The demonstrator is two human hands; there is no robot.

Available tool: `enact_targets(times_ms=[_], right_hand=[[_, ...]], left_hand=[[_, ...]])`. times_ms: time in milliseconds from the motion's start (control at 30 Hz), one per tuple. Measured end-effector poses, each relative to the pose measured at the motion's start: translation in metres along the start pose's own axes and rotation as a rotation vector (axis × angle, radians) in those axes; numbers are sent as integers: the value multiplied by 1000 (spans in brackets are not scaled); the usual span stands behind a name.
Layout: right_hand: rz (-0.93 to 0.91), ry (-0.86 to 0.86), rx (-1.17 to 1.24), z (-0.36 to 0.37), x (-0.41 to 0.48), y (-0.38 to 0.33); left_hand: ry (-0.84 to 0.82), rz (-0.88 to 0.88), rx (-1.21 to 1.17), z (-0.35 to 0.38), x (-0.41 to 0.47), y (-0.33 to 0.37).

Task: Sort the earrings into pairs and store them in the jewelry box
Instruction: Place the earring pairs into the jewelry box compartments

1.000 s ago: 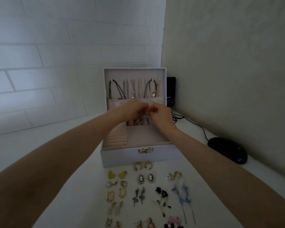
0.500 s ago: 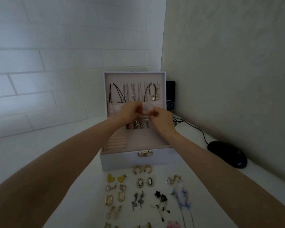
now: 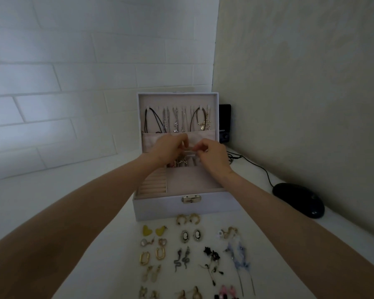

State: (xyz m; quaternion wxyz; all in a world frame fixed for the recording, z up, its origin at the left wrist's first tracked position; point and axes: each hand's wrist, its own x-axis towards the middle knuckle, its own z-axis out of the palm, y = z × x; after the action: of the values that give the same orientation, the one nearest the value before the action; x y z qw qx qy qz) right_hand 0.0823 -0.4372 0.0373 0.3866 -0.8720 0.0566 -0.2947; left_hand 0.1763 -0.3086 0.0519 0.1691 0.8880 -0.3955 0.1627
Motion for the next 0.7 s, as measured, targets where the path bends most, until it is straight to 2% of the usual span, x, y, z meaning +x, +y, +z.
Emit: enact_targets(times_ms=[100,167,233,300,433,600,700], right_hand=[[-59,-29,-59,-5,-7,-7],[-136,-59,-84,-12,-20,-15],[-244,-93,-60,-23,-38,-24],[-335,-150,-50,-34,-60,-29],[-450,-259,-145,-50,-98,-24],[-454,-445,-267,-48,-113,-12],[-547,-432,-322,-46,-115,-12]], left_hand=[[-6,46,50,-9,-8,6],[94,97,57,-21,-18,14],[217,211,7,-34,-36,24],[270,334,-18,-45,-63,37],[222,510,139,-46,-118,51],[90,563,197,-37,-139,49],[13,577,224,-28,-141,46]])
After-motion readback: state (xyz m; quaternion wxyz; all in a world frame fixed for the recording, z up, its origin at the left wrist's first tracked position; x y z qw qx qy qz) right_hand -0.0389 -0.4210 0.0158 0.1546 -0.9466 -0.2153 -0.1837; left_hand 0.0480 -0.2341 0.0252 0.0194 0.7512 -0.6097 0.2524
